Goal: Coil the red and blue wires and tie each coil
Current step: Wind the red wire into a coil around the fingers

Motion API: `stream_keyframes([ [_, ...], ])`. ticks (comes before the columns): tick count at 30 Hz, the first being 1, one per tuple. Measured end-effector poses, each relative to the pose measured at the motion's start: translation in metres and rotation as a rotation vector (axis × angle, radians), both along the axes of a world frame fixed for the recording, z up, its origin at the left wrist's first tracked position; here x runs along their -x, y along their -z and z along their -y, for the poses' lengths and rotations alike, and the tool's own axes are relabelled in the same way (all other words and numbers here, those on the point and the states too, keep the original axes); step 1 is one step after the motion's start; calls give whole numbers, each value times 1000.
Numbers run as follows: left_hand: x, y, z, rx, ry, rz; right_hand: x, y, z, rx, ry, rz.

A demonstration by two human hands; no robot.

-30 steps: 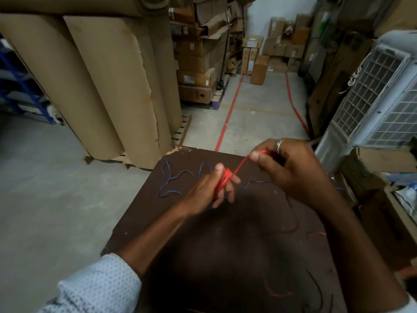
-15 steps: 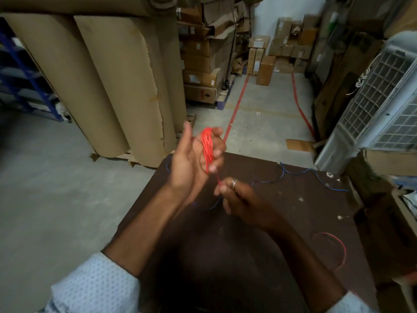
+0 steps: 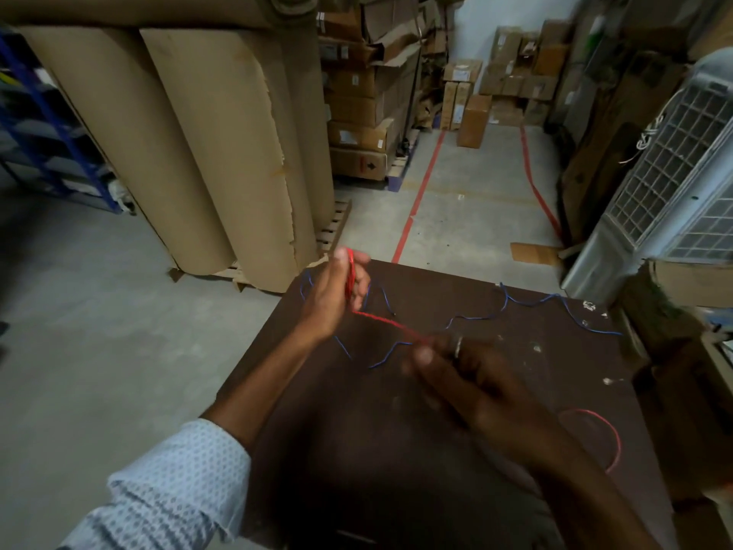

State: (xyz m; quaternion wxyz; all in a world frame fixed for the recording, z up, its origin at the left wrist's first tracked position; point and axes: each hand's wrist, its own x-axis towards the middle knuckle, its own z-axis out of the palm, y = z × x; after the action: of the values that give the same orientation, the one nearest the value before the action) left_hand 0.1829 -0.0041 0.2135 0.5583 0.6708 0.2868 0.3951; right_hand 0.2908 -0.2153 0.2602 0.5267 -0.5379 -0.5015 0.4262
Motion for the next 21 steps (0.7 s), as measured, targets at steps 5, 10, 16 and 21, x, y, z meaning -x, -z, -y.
stream_keyframes([
  [5, -6, 11, 28, 25, 228, -99, -44, -44, -23, -317, 157, 612],
  [10, -9, 4, 61, 46, 422, -91, -83, -66, -64, -325, 384, 716],
  [16, -4, -32, 84, 61, 502, 88, -114, -12, -113, -234, 389, 686],
  [21, -8, -69, 63, 122, 408, 331, -61, 64, -107, -136, 235, 427],
])
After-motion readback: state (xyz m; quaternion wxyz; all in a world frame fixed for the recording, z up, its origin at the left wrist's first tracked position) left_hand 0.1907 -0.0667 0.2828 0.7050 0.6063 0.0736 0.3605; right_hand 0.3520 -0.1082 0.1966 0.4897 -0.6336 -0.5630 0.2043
